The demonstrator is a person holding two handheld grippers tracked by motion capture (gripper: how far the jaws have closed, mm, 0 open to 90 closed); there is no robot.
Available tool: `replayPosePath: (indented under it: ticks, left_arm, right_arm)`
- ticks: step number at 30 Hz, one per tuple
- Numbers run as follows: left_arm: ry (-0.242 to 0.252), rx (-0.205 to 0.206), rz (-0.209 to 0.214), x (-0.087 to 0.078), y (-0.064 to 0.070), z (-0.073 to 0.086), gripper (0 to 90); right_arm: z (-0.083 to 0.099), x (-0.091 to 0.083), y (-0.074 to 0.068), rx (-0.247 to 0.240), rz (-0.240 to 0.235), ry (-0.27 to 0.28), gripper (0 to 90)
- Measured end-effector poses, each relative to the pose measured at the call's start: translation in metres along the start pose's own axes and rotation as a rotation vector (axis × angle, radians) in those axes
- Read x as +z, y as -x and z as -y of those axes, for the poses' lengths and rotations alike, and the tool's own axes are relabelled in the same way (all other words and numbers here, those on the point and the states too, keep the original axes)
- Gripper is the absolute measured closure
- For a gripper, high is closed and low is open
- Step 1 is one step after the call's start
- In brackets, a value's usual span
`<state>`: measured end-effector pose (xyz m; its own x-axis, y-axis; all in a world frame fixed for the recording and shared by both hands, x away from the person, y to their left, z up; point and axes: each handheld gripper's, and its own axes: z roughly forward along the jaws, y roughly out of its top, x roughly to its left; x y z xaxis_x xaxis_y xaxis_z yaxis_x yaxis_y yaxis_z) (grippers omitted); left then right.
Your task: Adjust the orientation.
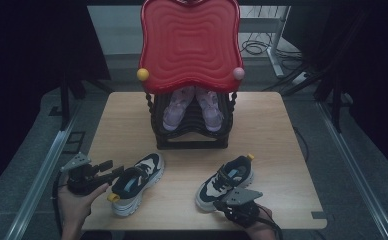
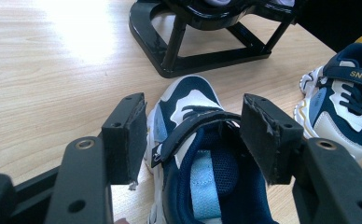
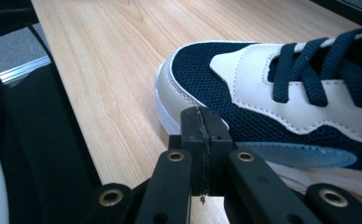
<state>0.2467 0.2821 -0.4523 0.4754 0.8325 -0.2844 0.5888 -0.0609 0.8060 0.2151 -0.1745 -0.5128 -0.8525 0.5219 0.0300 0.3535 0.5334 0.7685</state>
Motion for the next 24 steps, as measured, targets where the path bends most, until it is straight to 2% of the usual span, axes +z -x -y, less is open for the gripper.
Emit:
replayPosePath:
  ticks: [4,10,24]
  left_arm:
    - [-0.002,-0.008,-0.003,0.0,-0.002,0.001,41.6]
    - [0.014,0.001,-0.007,-0.003,-0.001,0.0,42.1]
    - [-0.007,-0.004,-0.004,0.0,-0.001,0.001,41.7]
  right_arm:
    - [-0.003,0.005,-0.002,0.006,0.013,0.008,89.5]
    - [-0.009,0.011,-0.004,0.005,0.027,0.013,89.5]
    - [-0.019,0.028,-0.006,0.02,0.056,0.021,89.5]
